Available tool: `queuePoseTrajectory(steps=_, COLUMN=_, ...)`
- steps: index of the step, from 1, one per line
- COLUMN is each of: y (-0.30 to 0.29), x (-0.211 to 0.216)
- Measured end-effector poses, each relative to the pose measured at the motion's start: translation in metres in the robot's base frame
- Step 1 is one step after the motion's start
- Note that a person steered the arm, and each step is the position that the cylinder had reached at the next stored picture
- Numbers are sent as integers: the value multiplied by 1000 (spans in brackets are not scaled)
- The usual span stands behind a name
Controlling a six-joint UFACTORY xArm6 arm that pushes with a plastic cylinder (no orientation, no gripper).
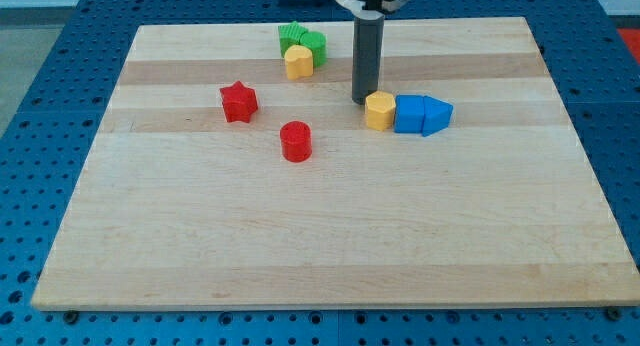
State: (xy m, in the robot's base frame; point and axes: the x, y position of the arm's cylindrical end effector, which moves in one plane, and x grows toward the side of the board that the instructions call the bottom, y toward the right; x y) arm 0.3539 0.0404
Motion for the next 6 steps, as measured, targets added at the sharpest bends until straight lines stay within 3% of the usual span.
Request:
queuePoseTrajectory(steps=4, y=0, x=5)
queuePoseTrajectory(steps=6, y=-1, x=-20)
